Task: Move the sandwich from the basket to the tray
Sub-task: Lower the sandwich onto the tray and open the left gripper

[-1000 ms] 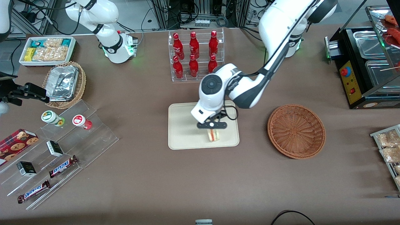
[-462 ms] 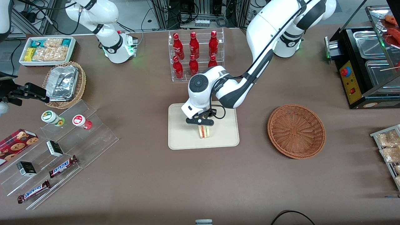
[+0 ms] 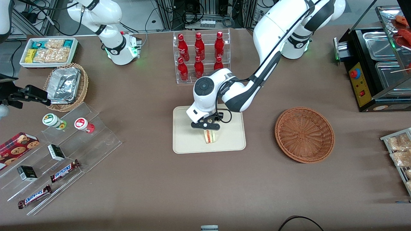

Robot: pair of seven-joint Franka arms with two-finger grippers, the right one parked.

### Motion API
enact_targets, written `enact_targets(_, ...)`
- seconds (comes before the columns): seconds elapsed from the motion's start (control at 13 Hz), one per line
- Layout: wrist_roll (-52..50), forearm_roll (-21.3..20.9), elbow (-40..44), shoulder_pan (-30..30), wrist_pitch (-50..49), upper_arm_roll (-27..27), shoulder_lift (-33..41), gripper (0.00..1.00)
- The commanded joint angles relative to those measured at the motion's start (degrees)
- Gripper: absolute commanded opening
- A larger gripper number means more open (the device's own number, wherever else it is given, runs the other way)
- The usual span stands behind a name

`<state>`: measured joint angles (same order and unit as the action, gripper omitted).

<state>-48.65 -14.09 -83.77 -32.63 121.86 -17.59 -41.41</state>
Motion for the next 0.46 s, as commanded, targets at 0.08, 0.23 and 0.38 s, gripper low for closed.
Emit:
enact_targets(0.08,-4.0,-0.2,0.4,2.8,-7.4,0.7,7.7,0.99)
enact_targets(0.23,-4.3,0.5,0.3,6.3,-12.1,0.5,12.3,0.99)
enact_targets(0.38,-4.1,1.8,0.1,10.0,-17.6,0.6,17.0,0.99)
